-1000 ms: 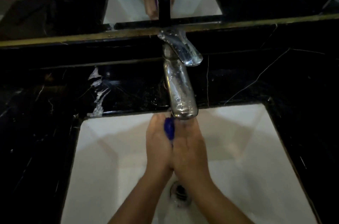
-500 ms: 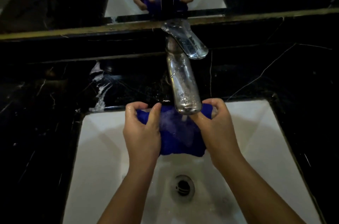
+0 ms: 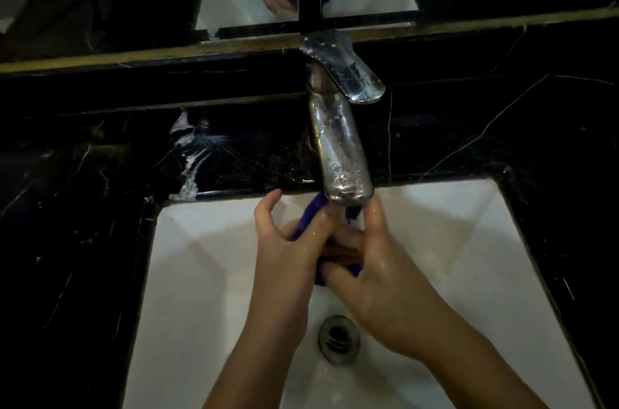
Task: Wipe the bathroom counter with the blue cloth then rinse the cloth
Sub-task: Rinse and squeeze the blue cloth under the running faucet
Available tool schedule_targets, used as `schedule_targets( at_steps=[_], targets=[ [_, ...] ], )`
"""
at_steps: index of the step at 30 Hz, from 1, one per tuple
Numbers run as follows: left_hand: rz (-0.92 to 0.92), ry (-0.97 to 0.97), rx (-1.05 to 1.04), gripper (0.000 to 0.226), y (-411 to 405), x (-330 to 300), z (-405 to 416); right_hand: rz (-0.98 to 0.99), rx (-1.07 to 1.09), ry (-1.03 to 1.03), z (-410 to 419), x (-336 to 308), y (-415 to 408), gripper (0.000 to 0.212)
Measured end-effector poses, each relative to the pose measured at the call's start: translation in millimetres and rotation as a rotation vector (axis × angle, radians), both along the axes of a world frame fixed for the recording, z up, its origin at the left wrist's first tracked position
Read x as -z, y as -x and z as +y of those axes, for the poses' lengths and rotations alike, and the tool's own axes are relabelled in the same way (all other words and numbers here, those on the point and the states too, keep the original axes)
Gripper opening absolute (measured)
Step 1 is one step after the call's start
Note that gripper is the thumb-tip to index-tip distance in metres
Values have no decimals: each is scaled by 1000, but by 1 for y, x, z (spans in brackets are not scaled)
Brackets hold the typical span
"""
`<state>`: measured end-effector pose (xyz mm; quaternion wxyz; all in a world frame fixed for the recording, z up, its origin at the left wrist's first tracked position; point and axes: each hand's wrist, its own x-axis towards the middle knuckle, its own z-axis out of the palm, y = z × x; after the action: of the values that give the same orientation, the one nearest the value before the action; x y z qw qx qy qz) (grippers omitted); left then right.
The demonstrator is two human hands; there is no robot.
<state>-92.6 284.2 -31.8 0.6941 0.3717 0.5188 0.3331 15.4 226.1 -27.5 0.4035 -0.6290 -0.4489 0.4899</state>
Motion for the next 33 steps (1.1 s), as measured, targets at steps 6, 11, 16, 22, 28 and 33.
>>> schedule_targets(
  at_steps=[6,11,16,22,28,33],
  targets=[
    [-137,164,-220,48,9,18,7,16,257,-90,-11,11,-7,71],
    [-494,473,-304,37,10,19,-1,111,495,364,-12,36,-27,66],
    [-605,496,-155,44,15,19,-11,797,340,365,-3,41,-22,45],
    [-137,164,-5,79,28,19,-6,763,404,143,7,58,-26,79],
    [36,-123,-64,68,29,15,-4,557,450,80,2,52,-30,92],
    [-6,-96,-38,64,21,9,-4,720,226,280,-3,47,-32,74]
  ],
)
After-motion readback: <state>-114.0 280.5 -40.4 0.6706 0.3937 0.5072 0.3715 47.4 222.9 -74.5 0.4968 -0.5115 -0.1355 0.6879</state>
